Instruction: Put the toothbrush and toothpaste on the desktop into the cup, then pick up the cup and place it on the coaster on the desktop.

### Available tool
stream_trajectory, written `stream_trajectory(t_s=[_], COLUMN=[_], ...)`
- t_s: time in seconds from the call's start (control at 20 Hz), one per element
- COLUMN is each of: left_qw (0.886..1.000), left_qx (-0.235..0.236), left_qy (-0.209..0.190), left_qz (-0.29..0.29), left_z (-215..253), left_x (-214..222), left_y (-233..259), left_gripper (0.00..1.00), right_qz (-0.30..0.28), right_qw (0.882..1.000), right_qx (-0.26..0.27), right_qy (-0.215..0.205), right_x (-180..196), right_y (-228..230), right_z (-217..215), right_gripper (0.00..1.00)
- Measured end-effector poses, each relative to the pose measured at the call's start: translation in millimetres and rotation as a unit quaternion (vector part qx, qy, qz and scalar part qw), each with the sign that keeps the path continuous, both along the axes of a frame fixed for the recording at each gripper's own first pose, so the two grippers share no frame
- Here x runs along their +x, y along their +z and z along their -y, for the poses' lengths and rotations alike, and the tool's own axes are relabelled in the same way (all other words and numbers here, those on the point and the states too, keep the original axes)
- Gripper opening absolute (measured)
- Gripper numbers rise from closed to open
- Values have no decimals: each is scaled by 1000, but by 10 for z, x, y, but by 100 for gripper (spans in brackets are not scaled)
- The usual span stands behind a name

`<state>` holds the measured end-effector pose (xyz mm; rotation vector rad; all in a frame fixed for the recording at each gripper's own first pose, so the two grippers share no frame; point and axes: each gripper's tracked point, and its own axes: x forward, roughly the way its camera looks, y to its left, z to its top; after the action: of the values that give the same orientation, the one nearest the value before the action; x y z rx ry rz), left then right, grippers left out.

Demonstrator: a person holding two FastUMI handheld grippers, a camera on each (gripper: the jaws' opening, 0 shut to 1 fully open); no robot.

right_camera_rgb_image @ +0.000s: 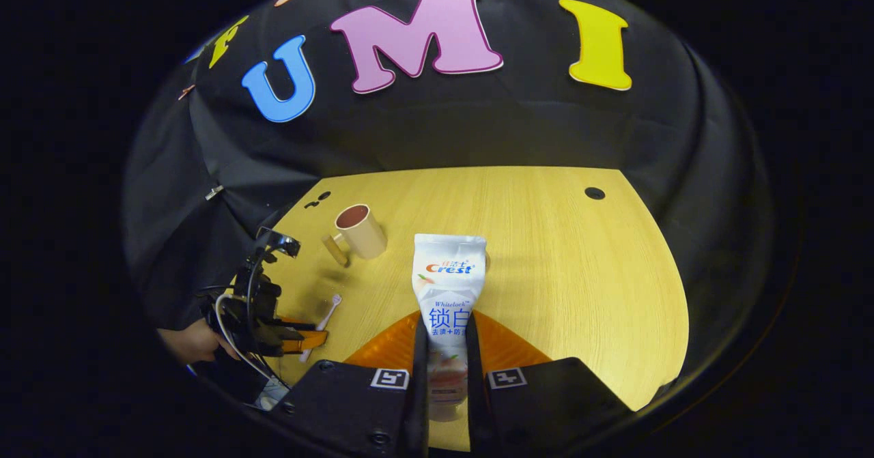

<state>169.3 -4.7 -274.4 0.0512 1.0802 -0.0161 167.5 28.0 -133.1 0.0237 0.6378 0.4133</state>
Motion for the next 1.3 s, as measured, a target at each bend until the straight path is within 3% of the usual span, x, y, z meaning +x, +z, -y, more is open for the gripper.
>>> stream_trajectory(t_s=[0.1, 0.25, 0.75, 1.05, 1.3], left_qw=[1000, 1000, 989, 971, 960], left_qx=[0, -11, -92, -126, -133], left_qy=[2, 15, 69, 102, 115], left_qz=[-3, 6, 95, 174, 217], left_z=[6, 11, -13, -136, -338], left_x=[2, 24, -59, -156, -192], left_y=[-19, -5, 378, 878, 1183], left_gripper=[17, 8, 6, 6, 6], right_qz=[11, 30, 101, 199, 195], right_qw=[1000, 999, 988, 970, 971], right_qx=[2, 6, 20, 42, 74], right_qy=[13, 33, 116, 133, 120], right_x=[142, 385, 926, 1317, 1627], right_y=[81, 253, 703, 985, 846], right_z=[-91, -278, -1301, -2042, -2561], right_gripper=[27, 27, 27, 26, 27])
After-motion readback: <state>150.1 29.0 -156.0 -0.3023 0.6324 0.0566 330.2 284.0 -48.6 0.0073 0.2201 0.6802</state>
